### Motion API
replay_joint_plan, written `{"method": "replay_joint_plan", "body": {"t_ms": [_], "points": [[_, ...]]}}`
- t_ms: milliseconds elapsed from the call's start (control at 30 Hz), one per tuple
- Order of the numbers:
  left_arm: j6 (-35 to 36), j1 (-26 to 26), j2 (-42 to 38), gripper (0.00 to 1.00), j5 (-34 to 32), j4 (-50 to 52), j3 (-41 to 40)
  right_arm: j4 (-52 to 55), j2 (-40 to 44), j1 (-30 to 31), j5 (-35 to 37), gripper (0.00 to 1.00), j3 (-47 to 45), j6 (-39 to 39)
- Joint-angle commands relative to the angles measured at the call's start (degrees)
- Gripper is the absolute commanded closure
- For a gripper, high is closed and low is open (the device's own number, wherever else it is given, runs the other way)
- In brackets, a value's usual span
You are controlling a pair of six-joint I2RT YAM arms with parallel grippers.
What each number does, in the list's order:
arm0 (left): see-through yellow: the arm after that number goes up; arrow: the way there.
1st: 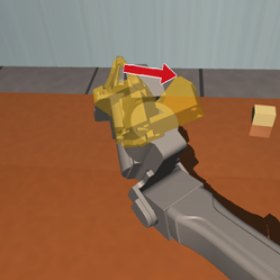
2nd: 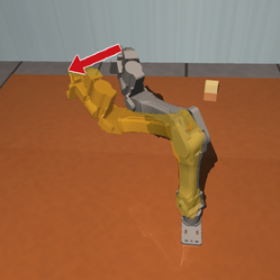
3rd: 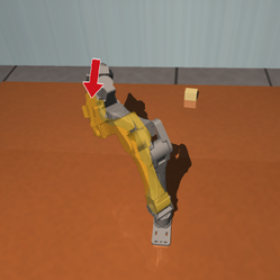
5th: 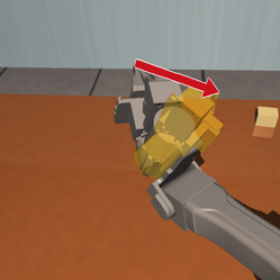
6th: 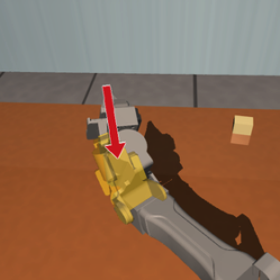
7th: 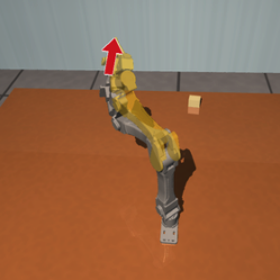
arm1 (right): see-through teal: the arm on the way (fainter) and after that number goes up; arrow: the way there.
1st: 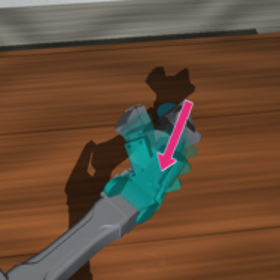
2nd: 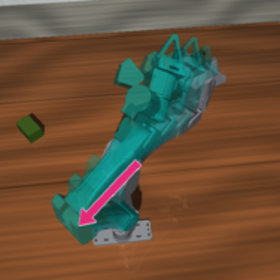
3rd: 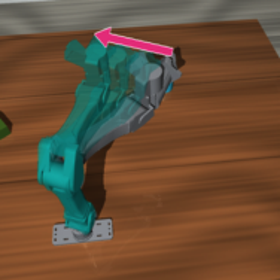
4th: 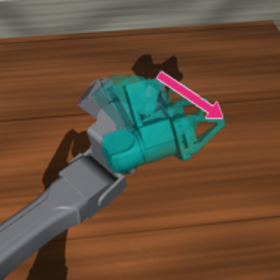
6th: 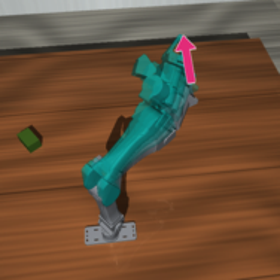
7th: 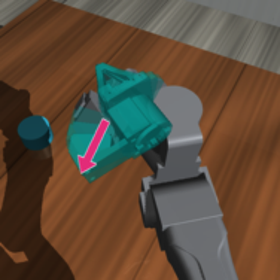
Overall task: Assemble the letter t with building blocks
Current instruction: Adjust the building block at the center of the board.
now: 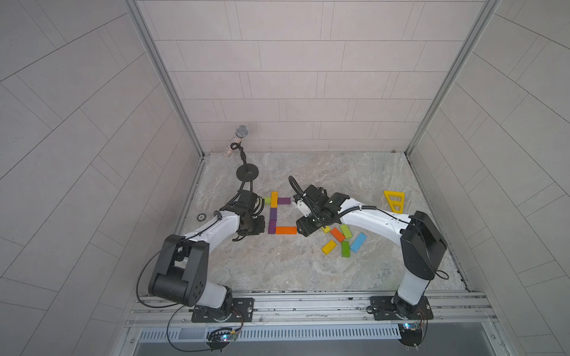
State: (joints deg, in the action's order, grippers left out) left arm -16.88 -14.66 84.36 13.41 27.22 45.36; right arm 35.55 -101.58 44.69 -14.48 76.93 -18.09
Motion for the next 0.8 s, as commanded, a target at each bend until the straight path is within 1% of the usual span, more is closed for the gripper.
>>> {"method": "replay_joint_plan", "body": {"t_ms": [0, 367, 767], "points": [[0.9, -0.5, 1.5, 0.91, -1.6, -1.0, 1.0, 0.0, 0.6, -0.9, -0.8, 0.39, 0.2, -3.0], [-0.1, -2.5, 5.9, 0.9, -1.8, -2.2, 3.2, -0.2, 0.6, -1.4, -2.1, 0.38, -0.5, -3.1], [-3.2, -5.0, 6.1, 0.88, -2.3, -3.8, 1.6, -0.1, 0.4, -1.5, -2.9, 0.37, -0.5, -2.7]]}}
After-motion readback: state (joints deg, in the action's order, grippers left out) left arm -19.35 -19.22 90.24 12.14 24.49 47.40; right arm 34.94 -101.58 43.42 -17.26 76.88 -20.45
